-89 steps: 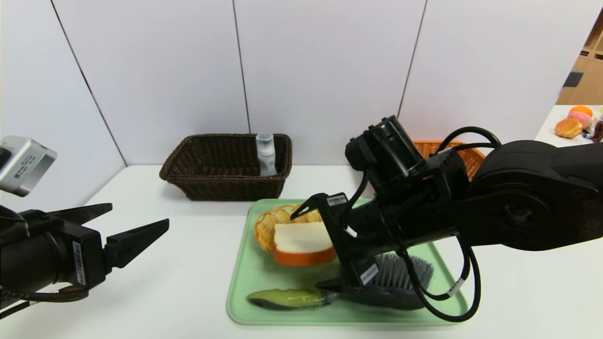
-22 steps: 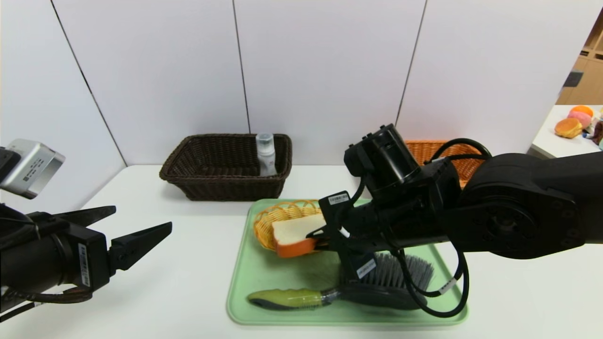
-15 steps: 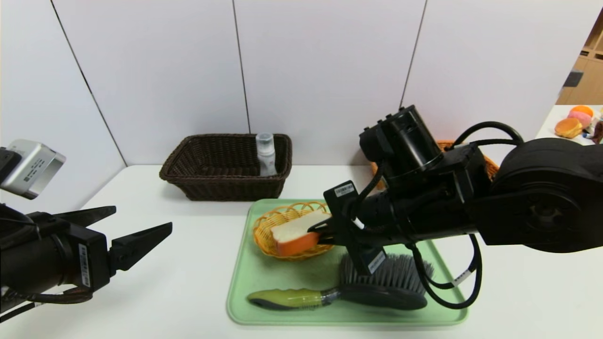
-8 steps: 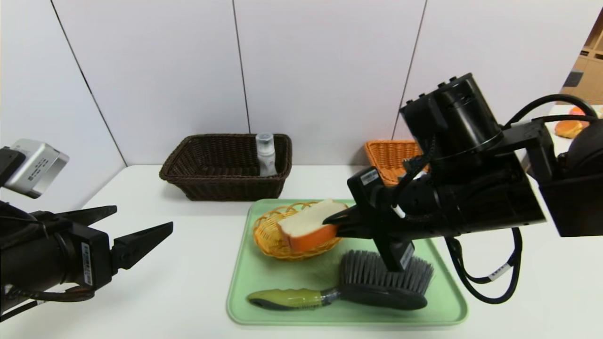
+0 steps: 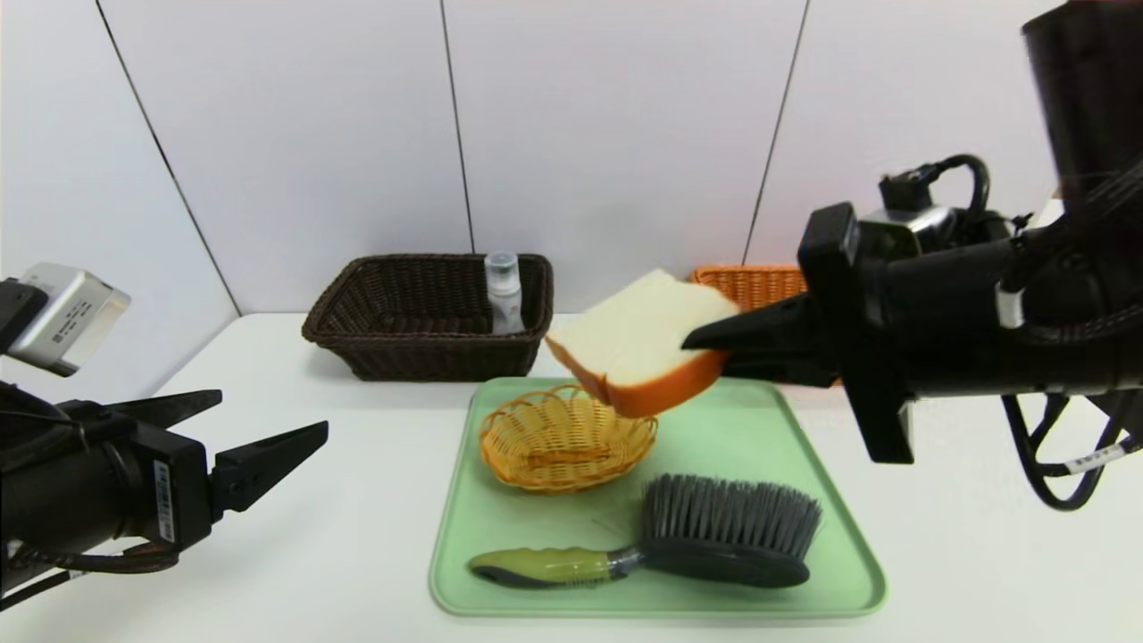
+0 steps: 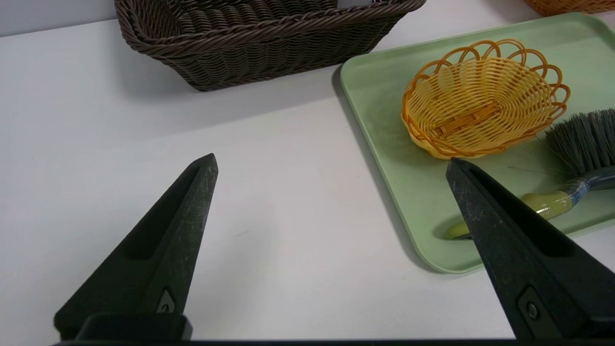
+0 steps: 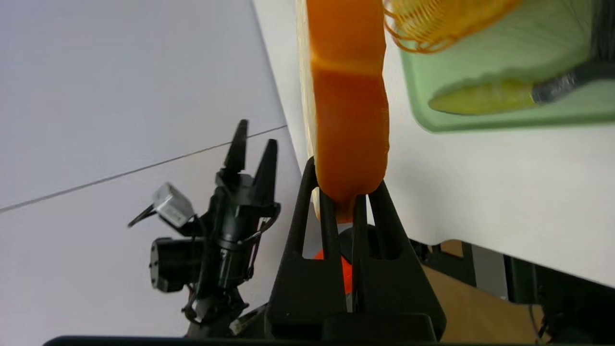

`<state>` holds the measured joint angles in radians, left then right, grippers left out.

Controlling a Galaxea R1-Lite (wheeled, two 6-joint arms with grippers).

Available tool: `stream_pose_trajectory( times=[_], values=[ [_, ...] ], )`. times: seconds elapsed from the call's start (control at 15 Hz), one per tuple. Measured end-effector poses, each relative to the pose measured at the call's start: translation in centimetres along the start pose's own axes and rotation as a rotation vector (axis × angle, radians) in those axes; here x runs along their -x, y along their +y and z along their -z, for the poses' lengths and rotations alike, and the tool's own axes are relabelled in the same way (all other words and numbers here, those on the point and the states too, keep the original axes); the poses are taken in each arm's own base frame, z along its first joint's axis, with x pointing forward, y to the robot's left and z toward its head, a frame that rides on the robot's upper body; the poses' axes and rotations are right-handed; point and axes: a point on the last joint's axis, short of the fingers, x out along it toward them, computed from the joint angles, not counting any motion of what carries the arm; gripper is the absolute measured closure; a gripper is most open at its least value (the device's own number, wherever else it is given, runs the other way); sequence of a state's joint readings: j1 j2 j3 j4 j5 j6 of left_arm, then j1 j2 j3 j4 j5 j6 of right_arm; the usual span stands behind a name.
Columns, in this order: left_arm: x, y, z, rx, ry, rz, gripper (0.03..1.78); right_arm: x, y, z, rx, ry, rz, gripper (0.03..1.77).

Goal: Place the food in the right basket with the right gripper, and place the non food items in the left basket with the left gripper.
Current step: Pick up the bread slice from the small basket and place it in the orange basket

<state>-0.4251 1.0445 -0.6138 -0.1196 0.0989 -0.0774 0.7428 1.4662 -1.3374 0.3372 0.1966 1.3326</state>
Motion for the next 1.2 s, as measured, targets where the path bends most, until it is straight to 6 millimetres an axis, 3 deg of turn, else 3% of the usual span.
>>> stream_pose_trajectory(
  times=[0.2, 0.53, 0.8, 1.2],
  values=[
    [0.0, 0.0, 0.0, -0.028, 0.001, 0.001, 0.12, 2.2, 1.1, -1.7, 0.055, -0.150, -0.052, 1.69],
    [0.0, 0.0, -0.1, -0.035, -0.002, 0.003, 0.12, 4.2, 0.0, -8.4, -0.066, -0.397, -0.028, 1.69],
    [0.0, 0.0, 0.0, -0.034, 0.000, 0.004, 0.12, 3.4, -2.7, -14.2, -0.247, -0.423, 0.040, 1.69],
    [0.0, 0.0, 0.1, -0.032, 0.000, 0.002, 0.12, 1.6, -5.0, -19.7, -0.498, -0.378, 0.102, 1.69]
  ],
)
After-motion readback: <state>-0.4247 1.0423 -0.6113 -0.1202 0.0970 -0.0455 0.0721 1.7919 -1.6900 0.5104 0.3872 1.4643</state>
